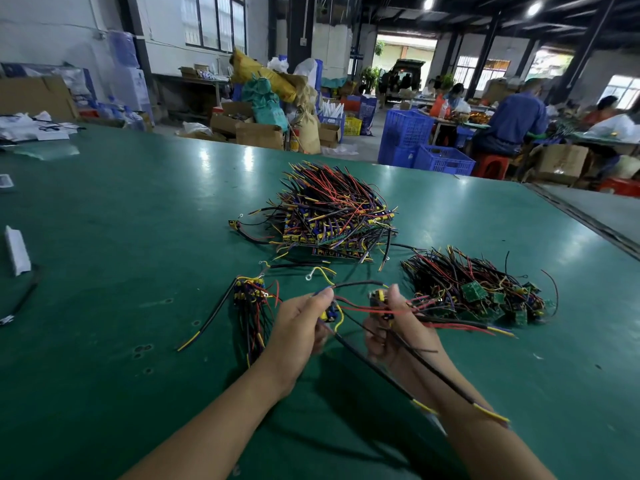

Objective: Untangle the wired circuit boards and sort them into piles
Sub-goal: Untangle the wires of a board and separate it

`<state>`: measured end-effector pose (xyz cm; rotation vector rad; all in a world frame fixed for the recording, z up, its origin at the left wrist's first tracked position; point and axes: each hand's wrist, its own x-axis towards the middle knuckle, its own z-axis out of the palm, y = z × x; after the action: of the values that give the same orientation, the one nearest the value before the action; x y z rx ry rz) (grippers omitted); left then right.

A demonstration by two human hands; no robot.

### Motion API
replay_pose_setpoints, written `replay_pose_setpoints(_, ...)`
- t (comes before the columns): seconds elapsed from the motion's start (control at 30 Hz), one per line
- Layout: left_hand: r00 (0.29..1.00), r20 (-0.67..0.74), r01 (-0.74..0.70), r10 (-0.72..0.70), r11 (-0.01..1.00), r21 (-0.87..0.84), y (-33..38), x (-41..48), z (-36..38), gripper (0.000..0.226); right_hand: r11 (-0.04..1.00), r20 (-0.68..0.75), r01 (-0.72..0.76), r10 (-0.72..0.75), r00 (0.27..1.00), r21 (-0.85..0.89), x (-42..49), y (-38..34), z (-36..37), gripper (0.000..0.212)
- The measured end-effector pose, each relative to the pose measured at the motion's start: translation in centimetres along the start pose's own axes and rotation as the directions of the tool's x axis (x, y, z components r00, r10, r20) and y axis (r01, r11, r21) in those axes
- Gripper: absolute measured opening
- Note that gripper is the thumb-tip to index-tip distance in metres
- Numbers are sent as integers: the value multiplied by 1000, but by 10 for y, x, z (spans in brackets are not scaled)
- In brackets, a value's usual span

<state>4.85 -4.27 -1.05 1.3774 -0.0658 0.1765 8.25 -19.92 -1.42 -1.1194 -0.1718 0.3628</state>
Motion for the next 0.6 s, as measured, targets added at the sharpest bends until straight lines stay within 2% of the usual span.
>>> replay_pose_setpoints(0.1, 983, -184, 2, 21, 993, 119, -4, 7, -6, 47, 991, -107, 46, -60, 992, -125, 0, -12, -4, 47)
replay_pose_setpoints(0.17, 961, -263, 3, 84, 950, 312, -9, 11, -11, 50, 978, -167, 53, -88, 982, -201, 2, -20, -11, 46)
replay_pose_setpoints(0.3, 951, -249, 35, 184, 734, 678, -19, 13, -20, 54, 971, -219, 48, -101, 971, -235, 2, -28, -20, 42)
replay_pose_setpoints(0.37, 952, -228, 49, 205, 631, 775, -21, 12, -21, 53, 972, -205, 40, -89, 975, -231, 3, -26, -19, 39)
replay_pose_setpoints(0.43, 941, -260, 95, 218, 567, 818, -23, 14, -22, 49, 979, -165, 29, -63, 984, -203, 4, -23, -14, 45)
replay_pose_setpoints(0.53, 911, -334, 183, 244, 486, 854, -19, 15, -27, 42, 996, -76, -4, -2, 997, -86, 1, -20, -6, 52)
replay_pose_setpoints(0.6, 907, -336, 227, 255, 378, 898, -15, 12, -28, 42, 999, -22, -37, 37, 999, -28, -2, -17, -1, 54)
